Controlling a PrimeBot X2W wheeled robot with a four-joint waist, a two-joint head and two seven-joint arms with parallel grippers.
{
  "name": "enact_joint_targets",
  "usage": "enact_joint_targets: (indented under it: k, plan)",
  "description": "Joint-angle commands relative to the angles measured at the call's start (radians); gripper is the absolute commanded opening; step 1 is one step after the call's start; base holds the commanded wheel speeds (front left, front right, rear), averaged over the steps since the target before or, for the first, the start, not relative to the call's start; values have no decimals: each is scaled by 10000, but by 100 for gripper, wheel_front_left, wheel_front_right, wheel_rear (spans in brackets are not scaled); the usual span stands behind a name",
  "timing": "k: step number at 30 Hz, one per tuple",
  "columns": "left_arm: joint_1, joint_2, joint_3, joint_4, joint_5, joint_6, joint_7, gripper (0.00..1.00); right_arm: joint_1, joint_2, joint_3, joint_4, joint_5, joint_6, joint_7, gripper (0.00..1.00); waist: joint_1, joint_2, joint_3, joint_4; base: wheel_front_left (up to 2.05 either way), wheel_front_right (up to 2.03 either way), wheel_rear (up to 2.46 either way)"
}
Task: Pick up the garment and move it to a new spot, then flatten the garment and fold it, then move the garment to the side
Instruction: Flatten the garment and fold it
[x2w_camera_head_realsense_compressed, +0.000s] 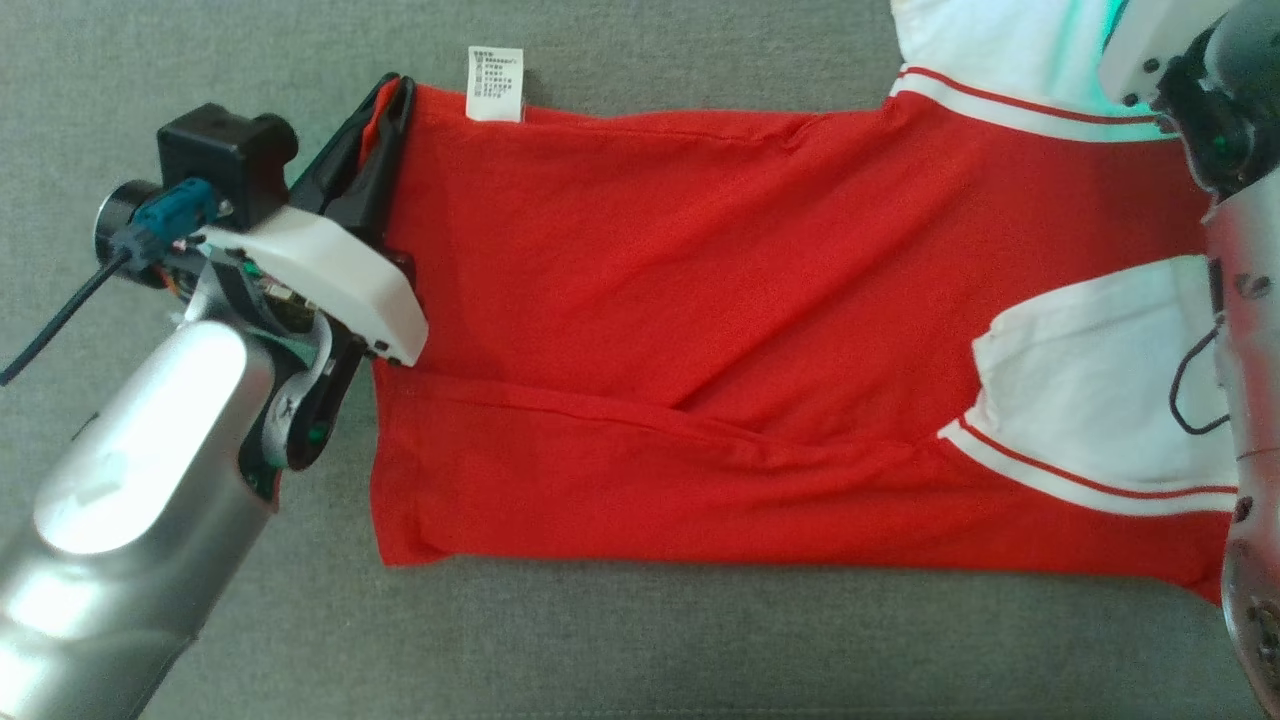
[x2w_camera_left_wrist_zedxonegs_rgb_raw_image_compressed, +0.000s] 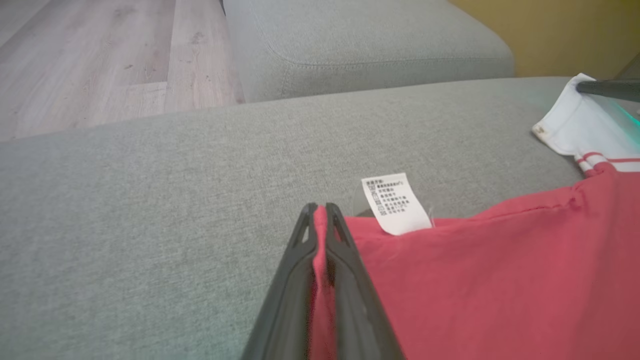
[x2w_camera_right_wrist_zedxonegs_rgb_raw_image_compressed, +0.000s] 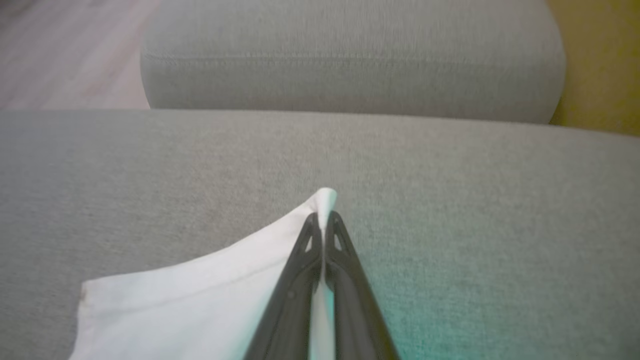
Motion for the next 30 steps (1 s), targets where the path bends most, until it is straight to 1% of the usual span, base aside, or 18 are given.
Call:
enact_joint_targets:
  k: [1,5,10,16,21,25,30]
  plan:
    - [-224,394,504,-245,-86,-9,-109,0,-180,157,208,-423,174,-7,-319,0,0,0,-227,-98,0,0,0]
    - [114,488,492,-203,-208,-55,-205,0,370,24,638,-838,724,-7,-988,0,0,0,-782,-253,0,0,0]
    - [796,617,512,-307,-426,32,-344,0,1783,-358,1081,-1879,1512,-7,-1542,0,0,0,-1581,-441,0,0,0]
    - [1812,804,769,-626,-755,337,-749,0,3817,-636,876,-3311,2026,-7,-1868,0,0,0,-2395,-654,0,0,0]
    - [2533,827,912,-841,-934,537,-1150,0,4954,-528,459,-4286,1984,-7,-2045,0,0,0,-2787,-750,0,0,0]
    - [3303,698,1005,-966,-1173,713,-1572,0,6055,-208,-37,-5145,1731,-7,-2122,0,0,0,-3062,-817,0,0,0]
    - [4193,432,947,-811,-1347,875,-2070,0,7361,302,-382,-5917,1540,-7,-2061,0,0,0,-3312,-878,0,0,0]
